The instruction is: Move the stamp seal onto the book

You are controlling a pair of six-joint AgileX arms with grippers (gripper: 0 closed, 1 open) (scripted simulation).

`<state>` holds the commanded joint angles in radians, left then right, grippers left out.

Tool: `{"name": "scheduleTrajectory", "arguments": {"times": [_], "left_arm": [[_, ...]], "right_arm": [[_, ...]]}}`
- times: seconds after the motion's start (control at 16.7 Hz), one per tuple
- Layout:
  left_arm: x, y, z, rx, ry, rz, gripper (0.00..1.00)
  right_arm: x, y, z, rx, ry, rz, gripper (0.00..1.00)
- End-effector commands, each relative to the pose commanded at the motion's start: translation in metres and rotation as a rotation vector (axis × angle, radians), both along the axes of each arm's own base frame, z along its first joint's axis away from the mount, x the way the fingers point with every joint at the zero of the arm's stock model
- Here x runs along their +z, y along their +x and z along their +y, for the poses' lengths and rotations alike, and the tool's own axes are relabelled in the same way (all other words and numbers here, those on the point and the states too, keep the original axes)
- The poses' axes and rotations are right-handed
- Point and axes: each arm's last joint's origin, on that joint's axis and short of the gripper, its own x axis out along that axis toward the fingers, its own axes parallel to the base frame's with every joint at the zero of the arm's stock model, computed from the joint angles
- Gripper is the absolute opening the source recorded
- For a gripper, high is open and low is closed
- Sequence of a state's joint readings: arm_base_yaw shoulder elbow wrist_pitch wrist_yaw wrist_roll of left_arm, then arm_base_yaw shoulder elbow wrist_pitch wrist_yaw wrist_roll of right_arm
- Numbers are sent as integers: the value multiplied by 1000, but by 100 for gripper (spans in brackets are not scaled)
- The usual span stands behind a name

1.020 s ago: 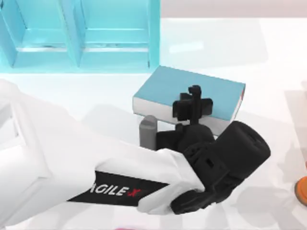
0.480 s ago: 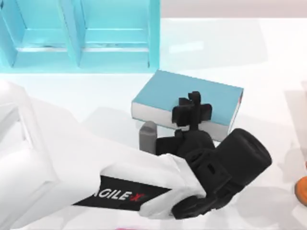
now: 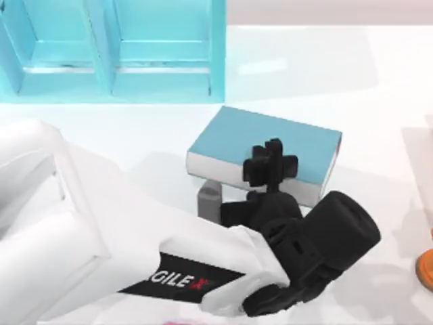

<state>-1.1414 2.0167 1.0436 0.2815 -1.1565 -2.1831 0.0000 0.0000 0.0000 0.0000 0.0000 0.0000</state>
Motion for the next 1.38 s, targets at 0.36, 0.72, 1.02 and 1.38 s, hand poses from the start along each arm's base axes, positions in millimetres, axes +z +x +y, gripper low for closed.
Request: {"name": "scheduleTrajectory", "arguments": {"times": [0.36, 0.72, 1.02, 1.38], "left_arm": [[-16, 0, 1, 0, 4, 2, 0], [-16, 0, 1, 0, 4, 2, 38], [-16, 0, 1, 0, 4, 2, 75], [-16, 0, 1, 0, 4, 2, 100]], "right_arm": [[0, 0, 0, 0, 0, 0, 100], [0, 0, 0, 0, 0, 0, 100], [0, 0, 0, 0, 0, 0, 100], [0, 0, 0, 0, 0, 0, 100]]}}
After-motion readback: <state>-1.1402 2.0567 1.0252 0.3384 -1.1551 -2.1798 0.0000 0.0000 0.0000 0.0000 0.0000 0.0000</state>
